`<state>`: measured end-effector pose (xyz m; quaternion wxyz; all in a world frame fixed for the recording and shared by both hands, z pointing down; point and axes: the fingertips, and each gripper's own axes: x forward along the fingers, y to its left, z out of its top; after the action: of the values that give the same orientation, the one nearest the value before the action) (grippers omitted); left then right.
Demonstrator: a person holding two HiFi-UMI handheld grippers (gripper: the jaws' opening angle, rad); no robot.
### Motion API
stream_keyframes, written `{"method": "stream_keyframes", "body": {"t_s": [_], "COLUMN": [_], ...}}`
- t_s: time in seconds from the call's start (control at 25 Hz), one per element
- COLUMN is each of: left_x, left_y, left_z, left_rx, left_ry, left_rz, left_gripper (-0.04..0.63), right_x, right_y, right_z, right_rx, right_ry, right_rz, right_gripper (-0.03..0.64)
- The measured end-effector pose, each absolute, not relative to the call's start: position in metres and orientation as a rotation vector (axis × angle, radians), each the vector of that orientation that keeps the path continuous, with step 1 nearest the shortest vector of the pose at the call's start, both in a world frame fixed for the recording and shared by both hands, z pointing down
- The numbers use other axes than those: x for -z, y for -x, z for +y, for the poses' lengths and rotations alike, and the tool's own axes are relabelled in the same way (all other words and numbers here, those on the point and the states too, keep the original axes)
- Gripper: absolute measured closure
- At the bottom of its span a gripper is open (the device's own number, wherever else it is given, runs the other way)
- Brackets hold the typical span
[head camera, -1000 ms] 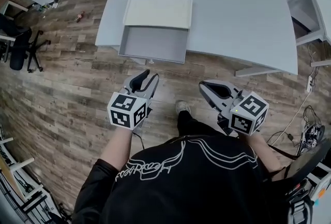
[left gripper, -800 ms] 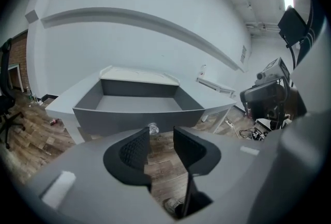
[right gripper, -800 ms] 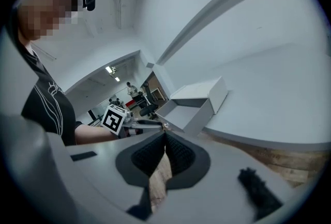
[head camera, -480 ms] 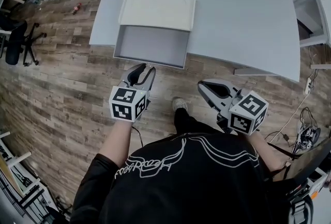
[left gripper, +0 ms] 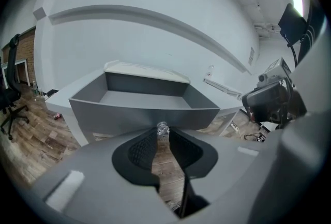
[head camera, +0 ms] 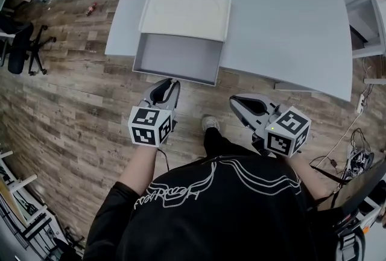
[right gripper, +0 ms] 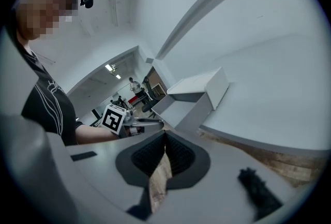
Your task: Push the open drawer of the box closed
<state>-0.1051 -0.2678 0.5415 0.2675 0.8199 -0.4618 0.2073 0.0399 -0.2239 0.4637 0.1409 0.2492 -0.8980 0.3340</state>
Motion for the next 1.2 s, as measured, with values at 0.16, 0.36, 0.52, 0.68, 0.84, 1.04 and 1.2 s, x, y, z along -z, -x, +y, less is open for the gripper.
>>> {"method": "stream_keyframes", "body": {"t_s": [0.16,0.36,0.52,0.68,0.84,1.04,1.2], "left_x": [-0.536,-0.539,-0.54,-0.537,-0.535,-0.534,-0.534], "left_y": [0.1,0.096,0.098,0.096,0.096,0.091,0.086], "left_z": [-0.273,-0.286,-0.299,-0.314,-0.332,-0.352,-0.363], "left_rx": [-0.546,-0.536,-0.506,-0.491,-0.498,-0.512,-0.518], "left_ry": [-2.226,-2.233,-2.231,-2.247,-2.265,-2.29,-2.292], "left_rz": [-1.244,-1.239,-1.246,-1.246,-1.24,-1.227,-1.227], "left_gripper": [0.517,0.517,0.517,0.517,0.517,0.517,0.515], "right_x": [-0.466,-0.474,-0.48,-0.485,-0.487,-0.49,-0.492], "right_y": [-0.042,-0.045,-0.048,-0.055,-0.057,-0.057,-0.059], "right_z": [-0.229,-0.232,-0.233,-0.233,-0.236,-0.238,-0.235], "right_rx": [-0.977,-0.99,-0.996,-1.014,-1.026,-1.034,-1.038], "right_ry": [-0.723,-0.74,-0.754,-0.781,-0.799,-0.807,-0.806], "right_rz": [-2.59,-2.58,-2.559,-2.538,-2.531,-2.518,-2.506], "right_gripper": [0.607,0.607,0.607,0.607,0.607,0.607,0.607]}}
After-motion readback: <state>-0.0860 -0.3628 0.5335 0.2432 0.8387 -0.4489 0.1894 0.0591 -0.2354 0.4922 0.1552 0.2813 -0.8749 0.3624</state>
